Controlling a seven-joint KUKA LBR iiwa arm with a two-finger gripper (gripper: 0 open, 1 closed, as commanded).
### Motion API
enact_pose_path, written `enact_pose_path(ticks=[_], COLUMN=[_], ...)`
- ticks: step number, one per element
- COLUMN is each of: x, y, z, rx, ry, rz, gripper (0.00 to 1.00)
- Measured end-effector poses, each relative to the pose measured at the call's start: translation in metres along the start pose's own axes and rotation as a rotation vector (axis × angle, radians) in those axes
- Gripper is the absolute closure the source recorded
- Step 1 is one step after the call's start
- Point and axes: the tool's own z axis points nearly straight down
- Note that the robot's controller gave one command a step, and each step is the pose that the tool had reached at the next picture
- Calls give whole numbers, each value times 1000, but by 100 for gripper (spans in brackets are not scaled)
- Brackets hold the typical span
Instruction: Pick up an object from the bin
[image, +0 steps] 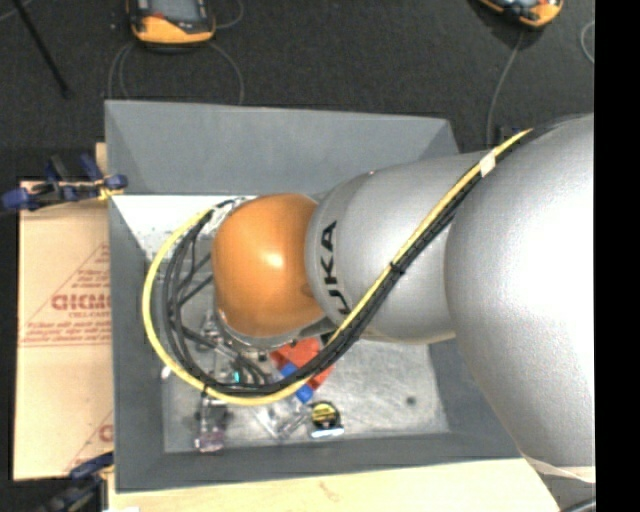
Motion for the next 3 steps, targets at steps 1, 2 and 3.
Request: enact_pose_path(ticks=[1,2,3], x=[-7,0,12], y=[-52,-15,-30], z=[81,83,81], rx=[-1,1,-1], ry=[-11,-19,-40], rz=[-259,-433,-773], gripper=[0,0,0])
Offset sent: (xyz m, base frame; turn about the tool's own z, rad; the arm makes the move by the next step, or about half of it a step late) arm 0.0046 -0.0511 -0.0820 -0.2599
